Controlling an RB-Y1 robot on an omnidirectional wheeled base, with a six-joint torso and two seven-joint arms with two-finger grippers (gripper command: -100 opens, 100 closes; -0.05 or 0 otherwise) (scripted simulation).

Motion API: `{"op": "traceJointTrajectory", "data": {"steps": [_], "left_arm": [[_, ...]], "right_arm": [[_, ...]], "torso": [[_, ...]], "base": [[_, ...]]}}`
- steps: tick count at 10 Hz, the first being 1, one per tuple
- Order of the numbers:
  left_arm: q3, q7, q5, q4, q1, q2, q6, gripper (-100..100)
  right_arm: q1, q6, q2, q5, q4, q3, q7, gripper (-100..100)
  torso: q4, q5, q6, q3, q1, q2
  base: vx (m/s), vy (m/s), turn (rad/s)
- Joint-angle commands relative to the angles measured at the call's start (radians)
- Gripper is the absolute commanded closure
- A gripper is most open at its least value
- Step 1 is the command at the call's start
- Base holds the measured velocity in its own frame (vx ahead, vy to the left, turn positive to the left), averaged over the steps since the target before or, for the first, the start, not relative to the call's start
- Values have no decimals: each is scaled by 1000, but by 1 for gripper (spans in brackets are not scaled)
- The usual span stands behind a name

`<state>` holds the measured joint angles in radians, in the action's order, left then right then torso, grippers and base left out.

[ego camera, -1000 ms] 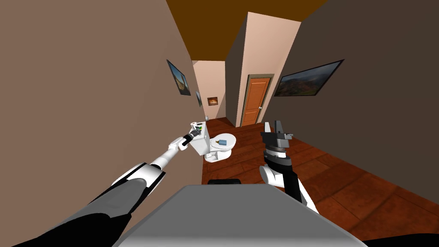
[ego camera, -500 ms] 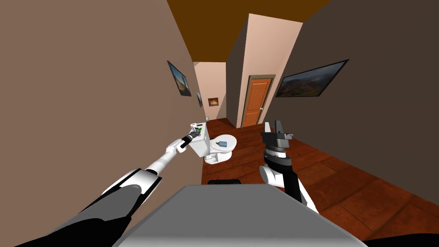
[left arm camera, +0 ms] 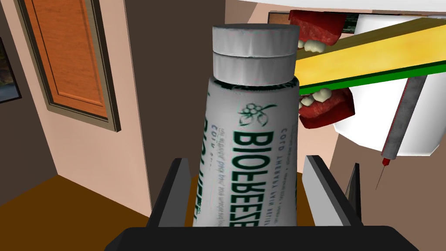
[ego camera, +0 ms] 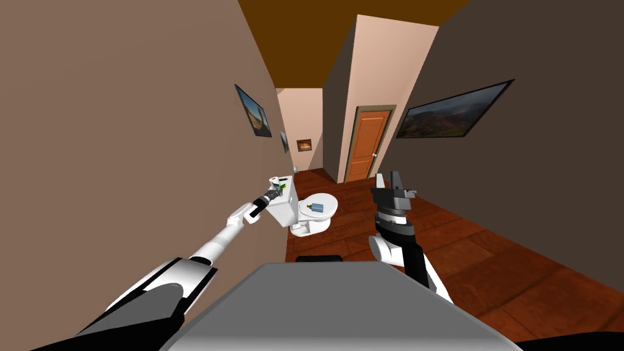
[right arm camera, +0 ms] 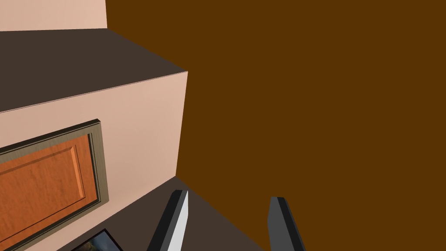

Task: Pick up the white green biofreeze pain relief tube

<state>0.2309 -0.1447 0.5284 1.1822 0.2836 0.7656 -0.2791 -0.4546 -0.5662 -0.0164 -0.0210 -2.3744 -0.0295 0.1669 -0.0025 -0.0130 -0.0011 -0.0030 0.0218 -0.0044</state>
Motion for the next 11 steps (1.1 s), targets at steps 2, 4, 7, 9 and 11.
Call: {"op": "traceJointTrajectory", "data": {"steps": [2, 4, 7, 9, 11], "left_arm": [[-7, 2, 0, 63, -74, 3, 0, 100], [-60, 3, 6, 141, -141, 14, -11, 100], [-112, 4, 11, 206, -219, 24, -23, 100], [-112, 4, 11, 256, -272, 24, -23, 100], [-164, 6, 17, 303, -331, 35, -34, 100]], "right_arm": [[0, 0, 0, 0, 0, 0, 0, 0], [0, 0, 0, 0, 0, 0, 0, 0], [0, 0, 0, 0, 0, 0, 0, 0], [0, 0, 0, 0, 0, 0, 0, 0], [0, 0, 0, 0, 0, 0, 0, 0]], "torso": [[0, -1, 0, 1, 1, 2], [-3, -3, 0, 0, 0, 3], [-6, -5, 2, -1, 1, 5], [-7, -5, 1, -3, 0, 1], [-7, -6, 1, -2, 2, 5]], "base": [[39, -3, 5], [101, -26, 45], [54, -9, 12], [83, -22, 34], [45, -15, 18]]}}
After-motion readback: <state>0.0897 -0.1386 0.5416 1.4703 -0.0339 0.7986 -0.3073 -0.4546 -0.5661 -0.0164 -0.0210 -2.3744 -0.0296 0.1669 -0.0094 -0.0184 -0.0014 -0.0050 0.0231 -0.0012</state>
